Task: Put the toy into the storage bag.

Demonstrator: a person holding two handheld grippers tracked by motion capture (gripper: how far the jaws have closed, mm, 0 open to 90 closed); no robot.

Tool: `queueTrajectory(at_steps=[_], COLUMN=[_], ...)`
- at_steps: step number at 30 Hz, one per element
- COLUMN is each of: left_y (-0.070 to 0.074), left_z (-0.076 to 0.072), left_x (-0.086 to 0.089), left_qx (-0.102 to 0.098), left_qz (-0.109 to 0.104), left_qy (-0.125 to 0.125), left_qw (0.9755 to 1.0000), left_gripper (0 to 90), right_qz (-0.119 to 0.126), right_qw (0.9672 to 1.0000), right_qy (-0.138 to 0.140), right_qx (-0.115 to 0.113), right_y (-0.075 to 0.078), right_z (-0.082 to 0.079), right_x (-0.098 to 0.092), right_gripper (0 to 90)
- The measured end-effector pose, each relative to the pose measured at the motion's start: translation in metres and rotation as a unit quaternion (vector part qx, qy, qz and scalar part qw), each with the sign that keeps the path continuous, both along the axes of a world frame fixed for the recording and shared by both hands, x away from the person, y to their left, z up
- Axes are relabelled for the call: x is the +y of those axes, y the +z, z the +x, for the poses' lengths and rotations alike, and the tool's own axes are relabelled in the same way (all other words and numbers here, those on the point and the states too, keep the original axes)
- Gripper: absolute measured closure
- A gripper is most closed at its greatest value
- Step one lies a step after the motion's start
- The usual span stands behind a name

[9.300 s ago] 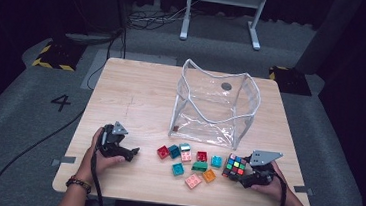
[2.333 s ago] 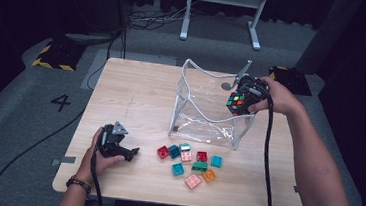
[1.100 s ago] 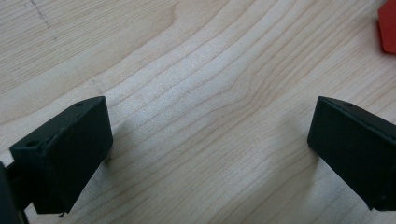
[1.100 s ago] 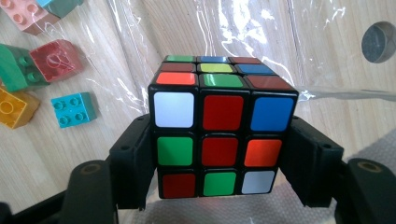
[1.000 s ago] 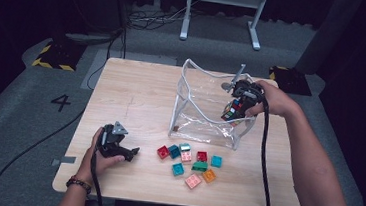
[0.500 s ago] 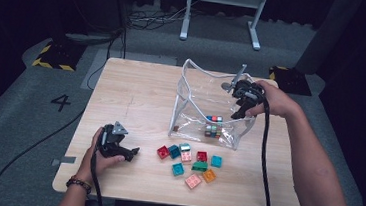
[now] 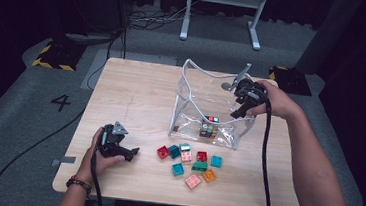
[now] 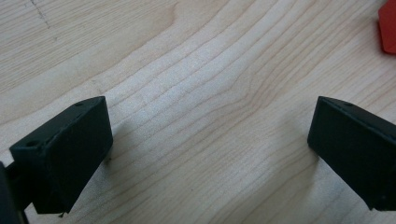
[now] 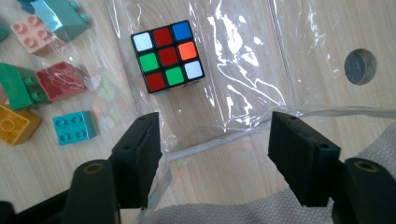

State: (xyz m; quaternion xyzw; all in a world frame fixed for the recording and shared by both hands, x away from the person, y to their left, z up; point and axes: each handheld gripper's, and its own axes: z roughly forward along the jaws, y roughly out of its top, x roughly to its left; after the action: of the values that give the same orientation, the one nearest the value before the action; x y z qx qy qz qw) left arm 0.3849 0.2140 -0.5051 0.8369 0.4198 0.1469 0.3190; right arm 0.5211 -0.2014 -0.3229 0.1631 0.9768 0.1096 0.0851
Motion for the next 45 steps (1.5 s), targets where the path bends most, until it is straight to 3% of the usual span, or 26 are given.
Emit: queueTrajectory(at_steps=[5, 6, 7, 9, 15, 19, 23, 29, 34, 45], left_y=[0.0, 0.0, 0.0, 0.0, 0.0, 0.0, 0.0, 0.0, 0.0, 0.0], left_z=[0.0, 0.0, 0.0, 0.0, 0.0, 0.0, 0.0, 0.0, 0.0, 0.0], left_x=[0.0, 0.0, 0.0, 0.0, 0.0, 0.0, 0.0, 0.0, 0.0, 0.0], left_qx=[0.0, 0.001, 0.001, 0.001, 0.001, 0.001, 0.001, 0.001, 0.001, 0.001], left_qz=[0.0, -0.001, -0.001, -0.001, -0.001, 0.0, -0.001, -0.001, -0.001, -0.001], left_qy=[0.0, 0.0, 0.0, 0.0, 0.0, 0.0, 0.0, 0.0, 0.001, 0.001], left_qw=[1.0, 1.0, 1.0, 1.0, 1.0, 1.0, 1.0, 1.0, 1.0, 1.0], left_gripper=[0.3, 0.3, 0.3, 0.3, 0.3, 0.3, 0.3, 0.3, 0.3, 0.3], right_qz=[0.021, 0.031, 0.036, 0.046, 0.084, 0.112, 0.136, 0.176, 0.206, 0.237], right_qw=[0.9996, 0.9988, 0.9982, 0.9979, 0.9924, 0.9863, 0.978, 0.9689, 0.9586, 0.948], right_qy=[-0.001, 0.021, 0.024, 0.017, 0.001, -0.001, -0.019, -0.042, -0.053, -0.049], right_qx=[-0.017, -0.033, -0.042, -0.043, -0.09, -0.121, -0.157, -0.168, -0.189, -0.207], right_y=[0.002, 0.002, 0.002, 0.003, 0.011, 0.013, 0.015, 0.019, 0.026, 0.032], right_z=[-0.003, -0.001, 0.0, -0.003, -0.01, -0.016, -0.02, -0.03, -0.041, -0.063], right_x=[-0.003, -0.004, -0.005, -0.005, -0.009, -0.012, -0.015, -0.023, -0.032, -0.049], right_gripper=[35.2, 35.2, 35.0, 34.0, 30.9, 27.5, 24.7, 24.2, 24.3, 23.6])
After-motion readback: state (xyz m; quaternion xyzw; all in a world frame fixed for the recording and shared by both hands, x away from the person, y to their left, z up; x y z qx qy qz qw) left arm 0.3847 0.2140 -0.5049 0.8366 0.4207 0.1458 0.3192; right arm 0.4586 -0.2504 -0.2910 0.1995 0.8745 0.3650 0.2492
